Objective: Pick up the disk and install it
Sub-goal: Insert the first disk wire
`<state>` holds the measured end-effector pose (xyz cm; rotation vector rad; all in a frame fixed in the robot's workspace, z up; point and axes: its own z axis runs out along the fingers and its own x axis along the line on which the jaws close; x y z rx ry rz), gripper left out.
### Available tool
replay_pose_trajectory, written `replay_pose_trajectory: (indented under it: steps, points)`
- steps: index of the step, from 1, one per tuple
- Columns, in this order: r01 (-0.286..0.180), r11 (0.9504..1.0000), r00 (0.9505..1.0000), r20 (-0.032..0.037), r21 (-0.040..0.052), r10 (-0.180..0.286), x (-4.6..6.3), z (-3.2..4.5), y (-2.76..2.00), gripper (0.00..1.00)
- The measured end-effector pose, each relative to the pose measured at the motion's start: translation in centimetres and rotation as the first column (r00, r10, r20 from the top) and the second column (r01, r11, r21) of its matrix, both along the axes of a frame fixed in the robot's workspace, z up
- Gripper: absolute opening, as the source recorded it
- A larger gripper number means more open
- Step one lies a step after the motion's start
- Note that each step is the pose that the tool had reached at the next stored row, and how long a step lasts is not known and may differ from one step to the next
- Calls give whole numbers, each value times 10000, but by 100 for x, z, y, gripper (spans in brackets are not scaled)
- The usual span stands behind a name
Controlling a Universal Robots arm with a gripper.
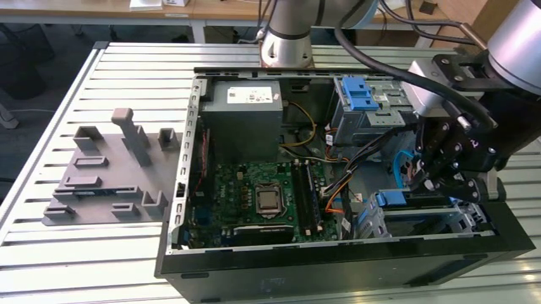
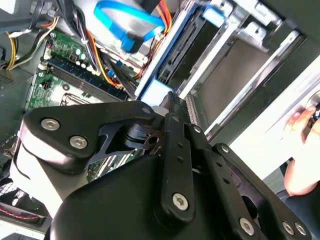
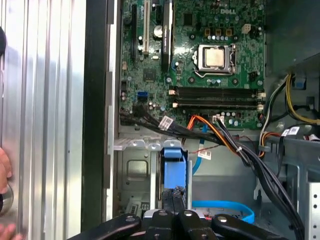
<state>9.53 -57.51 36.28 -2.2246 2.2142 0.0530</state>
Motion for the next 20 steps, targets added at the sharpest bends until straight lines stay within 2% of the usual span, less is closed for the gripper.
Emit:
replay_pose_trajectory:
  steps: [8, 13, 20]
  points:
    - [34, 10000, 10000, -11, 2, -34, 180, -4, 4, 12]
    - [238, 9997, 9997, -11, 3, -238, 227, -11, 29, 12]
    - [259, 9997, 9997, -19, 3, -259, 351, -15, 64, 12]
